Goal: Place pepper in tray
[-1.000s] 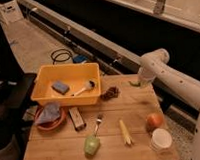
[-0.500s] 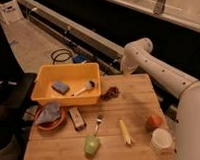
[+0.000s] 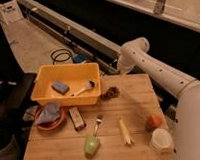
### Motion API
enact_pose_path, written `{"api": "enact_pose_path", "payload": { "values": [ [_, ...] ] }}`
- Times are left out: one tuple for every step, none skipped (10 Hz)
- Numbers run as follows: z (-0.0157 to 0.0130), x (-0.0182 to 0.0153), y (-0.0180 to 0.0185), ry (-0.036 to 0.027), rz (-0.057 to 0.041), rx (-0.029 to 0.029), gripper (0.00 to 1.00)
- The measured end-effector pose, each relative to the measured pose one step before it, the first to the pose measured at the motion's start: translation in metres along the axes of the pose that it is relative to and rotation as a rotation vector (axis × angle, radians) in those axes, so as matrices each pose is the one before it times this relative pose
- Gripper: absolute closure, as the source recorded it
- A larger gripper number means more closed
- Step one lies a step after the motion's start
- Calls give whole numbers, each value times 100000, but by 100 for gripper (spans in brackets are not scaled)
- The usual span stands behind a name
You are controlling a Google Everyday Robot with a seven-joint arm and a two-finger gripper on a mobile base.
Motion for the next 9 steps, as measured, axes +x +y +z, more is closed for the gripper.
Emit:
{"api": "enact_pose_path", "payload": {
  "values": [
    [-11,87,70,39,133,-33,100],
    [-20,92,65,41,57,-48,100],
    [5,10,10,104,-224,-105,100],
    [-145,-307,-385,1223,-2158,1612,100],
    [-517,-553,-702,910,-2523,2414,100],
    [-1052,-823,-1100,975,-3366,3401,100],
    [-1294,-1149,-1376,142,-3965,3661,100],
    [-1464,-1867,-1922,-237,-5834,4428,100],
    [-660,-2064,-1658,-1013,-5405,3252,100]
  ]
}}
